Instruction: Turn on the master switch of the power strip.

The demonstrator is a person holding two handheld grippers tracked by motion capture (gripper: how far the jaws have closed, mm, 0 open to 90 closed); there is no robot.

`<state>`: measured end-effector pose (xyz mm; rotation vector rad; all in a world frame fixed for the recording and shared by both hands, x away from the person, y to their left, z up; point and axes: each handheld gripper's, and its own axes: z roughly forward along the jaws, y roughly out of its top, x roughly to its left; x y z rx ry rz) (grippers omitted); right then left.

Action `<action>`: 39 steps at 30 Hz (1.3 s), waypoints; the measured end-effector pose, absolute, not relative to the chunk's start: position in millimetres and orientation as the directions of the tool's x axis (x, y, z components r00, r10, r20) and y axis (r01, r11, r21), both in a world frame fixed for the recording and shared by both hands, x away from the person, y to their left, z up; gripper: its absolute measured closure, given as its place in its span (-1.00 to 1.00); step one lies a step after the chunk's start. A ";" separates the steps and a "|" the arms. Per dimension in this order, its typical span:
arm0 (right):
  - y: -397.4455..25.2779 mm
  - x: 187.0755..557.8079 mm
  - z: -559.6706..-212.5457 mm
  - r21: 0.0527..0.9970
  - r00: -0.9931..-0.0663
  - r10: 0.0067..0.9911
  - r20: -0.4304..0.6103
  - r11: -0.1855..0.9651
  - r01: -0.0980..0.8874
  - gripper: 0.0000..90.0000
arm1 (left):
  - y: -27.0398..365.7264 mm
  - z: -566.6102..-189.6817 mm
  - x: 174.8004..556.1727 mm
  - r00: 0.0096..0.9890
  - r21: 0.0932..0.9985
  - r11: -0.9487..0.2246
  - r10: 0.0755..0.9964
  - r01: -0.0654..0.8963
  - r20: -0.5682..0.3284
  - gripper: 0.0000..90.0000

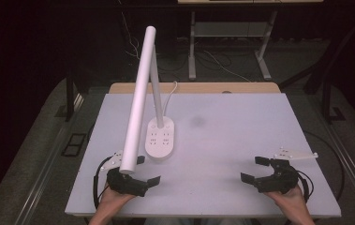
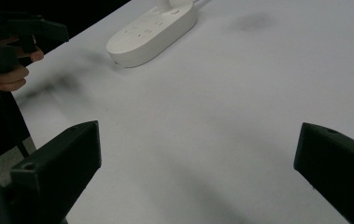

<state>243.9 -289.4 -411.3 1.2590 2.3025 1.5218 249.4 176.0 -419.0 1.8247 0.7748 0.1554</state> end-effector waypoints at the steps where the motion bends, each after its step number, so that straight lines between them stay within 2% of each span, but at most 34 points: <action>1: -289.4 243.8 -411.4 0.802 -0.647 0.683 0.338 0.151 0.578 -1.00 | 176.2 -418.9 249.4 0.779 0.882 -0.193 0.574 0.430 -0.254 -1.00; 10: -287.6 244.2 -413.0 0.792 -0.650 0.694 0.310 0.190 0.580 -1.00 | 176.0 -418.4 249.0 0.782 0.884 -0.194 0.571 0.425 -0.250 -1.00; 22: -286.6 243.9 -414.2 0.787 -0.647 0.694 0.318 0.188 0.588 -1.00 | 173.3 -417.5 248.8 0.786 0.880 -0.203 0.565 0.429 -0.252 -1.00; 39: -286.9 243.8 -416.8 0.780 -0.653 0.687 0.318 0.202 0.592 -1.00 | 167.4 -411.4 256.3 0.815 0.848 -0.291 0.526 0.443 -0.245 -1.00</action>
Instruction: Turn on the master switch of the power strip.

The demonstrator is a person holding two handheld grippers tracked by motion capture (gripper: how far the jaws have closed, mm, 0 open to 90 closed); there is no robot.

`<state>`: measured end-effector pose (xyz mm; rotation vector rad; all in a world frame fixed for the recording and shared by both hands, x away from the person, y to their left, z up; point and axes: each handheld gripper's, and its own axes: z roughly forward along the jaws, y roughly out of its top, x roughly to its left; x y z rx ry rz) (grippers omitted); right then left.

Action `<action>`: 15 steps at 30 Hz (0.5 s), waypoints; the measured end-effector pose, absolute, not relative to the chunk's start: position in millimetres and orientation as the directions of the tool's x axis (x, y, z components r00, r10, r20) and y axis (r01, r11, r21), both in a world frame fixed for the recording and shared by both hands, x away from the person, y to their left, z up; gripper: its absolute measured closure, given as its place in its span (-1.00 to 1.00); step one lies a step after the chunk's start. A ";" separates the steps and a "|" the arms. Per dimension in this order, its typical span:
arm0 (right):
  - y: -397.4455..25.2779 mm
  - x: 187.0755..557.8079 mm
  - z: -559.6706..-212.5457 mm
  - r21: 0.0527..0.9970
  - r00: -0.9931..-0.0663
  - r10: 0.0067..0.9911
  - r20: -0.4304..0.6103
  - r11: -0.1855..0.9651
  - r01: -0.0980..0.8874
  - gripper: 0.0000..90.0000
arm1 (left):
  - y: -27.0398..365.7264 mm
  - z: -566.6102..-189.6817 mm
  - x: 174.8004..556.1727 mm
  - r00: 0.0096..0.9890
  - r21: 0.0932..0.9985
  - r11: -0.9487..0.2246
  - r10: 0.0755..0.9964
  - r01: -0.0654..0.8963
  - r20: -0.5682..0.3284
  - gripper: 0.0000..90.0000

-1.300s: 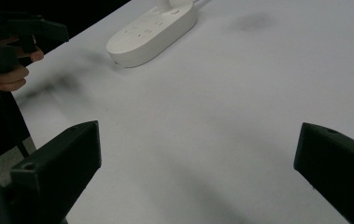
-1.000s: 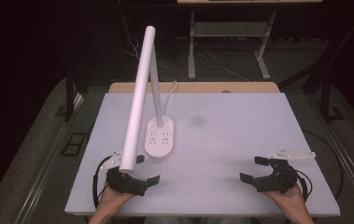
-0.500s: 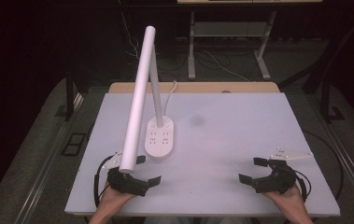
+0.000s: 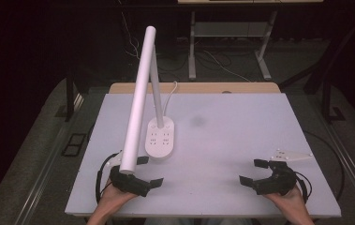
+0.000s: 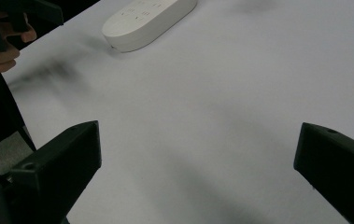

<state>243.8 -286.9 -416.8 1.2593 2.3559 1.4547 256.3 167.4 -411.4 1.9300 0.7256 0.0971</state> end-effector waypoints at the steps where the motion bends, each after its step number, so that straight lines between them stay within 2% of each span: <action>1: -287.0 243.4 -416.7 0.779 -0.650 0.688 0.323 0.197 0.595 -1.00 | 167.0 -411.3 256.4 0.814 0.846 -0.293 0.527 0.445 -0.245 -1.00; 15: -288.2 243.6 -417.4 0.775 -0.653 0.687 0.319 0.207 0.597 -1.00 | 170.7 -402.3 264.0 0.819 0.811 -0.361 0.526 0.460 -0.230 -1.00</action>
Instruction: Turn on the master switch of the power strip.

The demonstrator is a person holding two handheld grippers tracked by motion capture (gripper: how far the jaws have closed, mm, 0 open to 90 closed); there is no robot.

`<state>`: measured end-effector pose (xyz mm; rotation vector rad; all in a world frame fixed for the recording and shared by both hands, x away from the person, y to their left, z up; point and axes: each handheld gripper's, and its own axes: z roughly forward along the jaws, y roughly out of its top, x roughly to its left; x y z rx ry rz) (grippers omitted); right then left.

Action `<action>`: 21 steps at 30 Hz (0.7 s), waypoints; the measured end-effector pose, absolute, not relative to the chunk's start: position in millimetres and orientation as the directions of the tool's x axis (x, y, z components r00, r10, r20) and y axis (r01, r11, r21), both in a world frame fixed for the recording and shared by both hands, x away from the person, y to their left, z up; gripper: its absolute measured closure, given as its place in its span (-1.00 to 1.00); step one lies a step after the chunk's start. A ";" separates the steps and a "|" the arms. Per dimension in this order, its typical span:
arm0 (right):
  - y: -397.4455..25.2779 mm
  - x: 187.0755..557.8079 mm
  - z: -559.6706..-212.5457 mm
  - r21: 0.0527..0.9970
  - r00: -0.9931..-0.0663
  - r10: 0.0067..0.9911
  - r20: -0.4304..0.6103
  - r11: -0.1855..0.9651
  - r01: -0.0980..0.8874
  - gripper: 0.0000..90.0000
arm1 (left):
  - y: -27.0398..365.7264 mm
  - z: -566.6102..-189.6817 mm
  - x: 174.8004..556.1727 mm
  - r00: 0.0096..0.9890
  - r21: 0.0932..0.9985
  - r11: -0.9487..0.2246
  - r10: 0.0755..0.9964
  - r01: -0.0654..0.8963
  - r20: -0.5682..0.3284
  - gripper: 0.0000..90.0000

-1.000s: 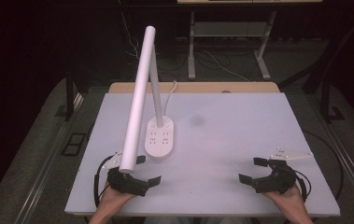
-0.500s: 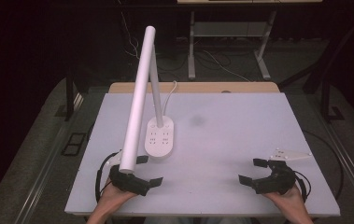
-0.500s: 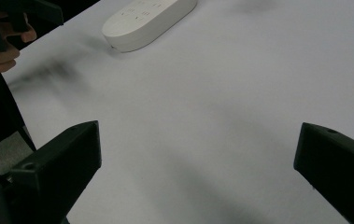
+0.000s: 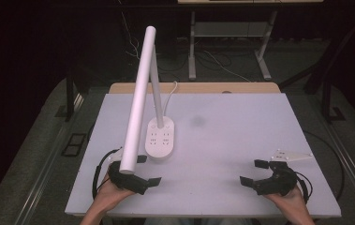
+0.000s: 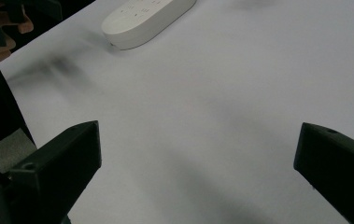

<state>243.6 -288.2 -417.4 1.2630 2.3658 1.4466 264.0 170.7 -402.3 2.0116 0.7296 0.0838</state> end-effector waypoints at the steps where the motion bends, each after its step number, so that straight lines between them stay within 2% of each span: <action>1: -288.4 243.5 -417.4 0.774 -0.651 0.687 0.321 0.206 0.599 -1.00 | 171.3 -401.2 265.1 0.819 0.809 -0.365 0.526 0.460 -0.229 -1.00; 21: -290.4 242.8 -417.4 0.773 -0.643 0.695 0.323 0.198 0.602 -1.00 | 178.6 -381.7 287.7 0.820 0.781 -0.421 0.539 0.461 -0.193 -1.00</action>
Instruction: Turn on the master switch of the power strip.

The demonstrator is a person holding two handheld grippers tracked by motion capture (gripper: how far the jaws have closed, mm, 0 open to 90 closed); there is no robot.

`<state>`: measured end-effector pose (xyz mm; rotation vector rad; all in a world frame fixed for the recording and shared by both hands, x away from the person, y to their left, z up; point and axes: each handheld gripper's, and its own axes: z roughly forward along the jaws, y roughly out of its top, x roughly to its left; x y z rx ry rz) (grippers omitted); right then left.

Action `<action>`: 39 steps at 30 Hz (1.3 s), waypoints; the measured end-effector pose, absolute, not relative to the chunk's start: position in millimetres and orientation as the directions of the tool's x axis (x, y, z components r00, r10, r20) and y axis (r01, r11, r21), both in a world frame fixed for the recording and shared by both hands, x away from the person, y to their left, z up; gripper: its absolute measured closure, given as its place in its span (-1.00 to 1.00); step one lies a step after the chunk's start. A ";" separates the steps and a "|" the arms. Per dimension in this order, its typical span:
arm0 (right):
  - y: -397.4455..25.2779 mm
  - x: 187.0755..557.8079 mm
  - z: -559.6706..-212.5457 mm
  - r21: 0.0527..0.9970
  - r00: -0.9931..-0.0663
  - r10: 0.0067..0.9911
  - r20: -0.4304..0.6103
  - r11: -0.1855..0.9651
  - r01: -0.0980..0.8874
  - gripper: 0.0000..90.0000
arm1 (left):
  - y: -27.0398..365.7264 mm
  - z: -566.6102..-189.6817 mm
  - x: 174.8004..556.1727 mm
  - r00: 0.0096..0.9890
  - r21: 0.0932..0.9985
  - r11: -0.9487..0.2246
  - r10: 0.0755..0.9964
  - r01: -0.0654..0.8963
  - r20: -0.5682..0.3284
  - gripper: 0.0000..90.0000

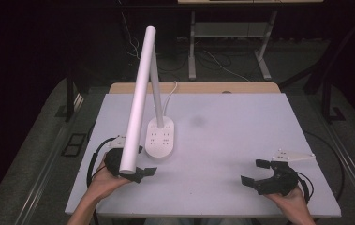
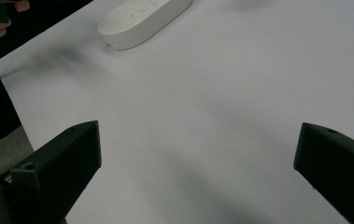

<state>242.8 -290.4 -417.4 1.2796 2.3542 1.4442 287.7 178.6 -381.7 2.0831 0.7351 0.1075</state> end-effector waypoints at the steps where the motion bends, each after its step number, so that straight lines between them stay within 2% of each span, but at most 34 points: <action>1: -290.3 242.8 -417.5 0.773 -0.643 0.695 0.322 0.199 0.603 -1.00 | 179.0 -380.8 289.0 0.819 0.781 -0.423 0.541 0.460 -0.190 -1.00; 20: -293.7 243.3 -417.7 0.781 -0.638 0.705 0.311 0.193 0.594 -1.00 | 189.1 -371.7 308.4 0.800 0.769 -0.420 0.569 0.483 -0.192 -1.00; 39: -296.1 243.3 -418.5 0.780 -0.629 0.711 0.314 0.184 0.598 -1.00 | 197.2 -344.6 336.5 0.794 0.749 -0.459 0.591 0.478 -0.145 -1.00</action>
